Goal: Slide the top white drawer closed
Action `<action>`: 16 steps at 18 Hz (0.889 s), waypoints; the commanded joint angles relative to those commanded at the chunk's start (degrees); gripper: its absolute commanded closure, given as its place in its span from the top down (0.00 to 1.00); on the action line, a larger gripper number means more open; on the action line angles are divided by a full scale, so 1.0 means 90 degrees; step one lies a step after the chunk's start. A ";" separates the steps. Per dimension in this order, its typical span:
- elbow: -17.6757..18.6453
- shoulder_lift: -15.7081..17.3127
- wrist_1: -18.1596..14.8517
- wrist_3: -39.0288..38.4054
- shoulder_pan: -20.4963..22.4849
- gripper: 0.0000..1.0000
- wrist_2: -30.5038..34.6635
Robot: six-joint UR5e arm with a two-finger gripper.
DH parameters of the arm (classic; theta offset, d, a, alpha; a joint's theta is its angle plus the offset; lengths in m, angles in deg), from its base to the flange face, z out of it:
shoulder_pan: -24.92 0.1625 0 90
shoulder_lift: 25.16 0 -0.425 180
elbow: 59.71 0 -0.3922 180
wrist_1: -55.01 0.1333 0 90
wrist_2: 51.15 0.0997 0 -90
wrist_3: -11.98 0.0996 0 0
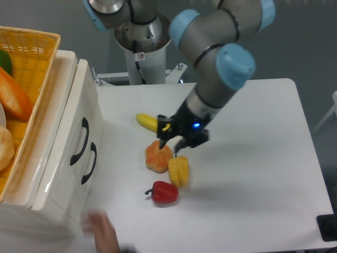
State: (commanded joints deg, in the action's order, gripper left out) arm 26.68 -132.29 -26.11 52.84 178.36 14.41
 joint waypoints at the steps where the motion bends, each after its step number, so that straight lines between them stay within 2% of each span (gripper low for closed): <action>1: 0.0000 0.0000 0.0068 0.0078 0.0117 0.77 0.0010; 5: 0.0000 0.0000 0.0254 0.0264 0.0498 0.98 0.0204; 6: 0.0000 -0.0010 0.0312 0.0303 0.0518 0.99 0.0350; 11: 0.0000 -0.0058 0.0664 0.0468 0.0791 1.00 0.0615; 16: -0.0010 -0.0088 0.0752 0.1414 0.1065 1.00 0.1015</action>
State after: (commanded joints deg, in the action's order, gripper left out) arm 26.60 -133.08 -19.35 65.57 187.95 23.55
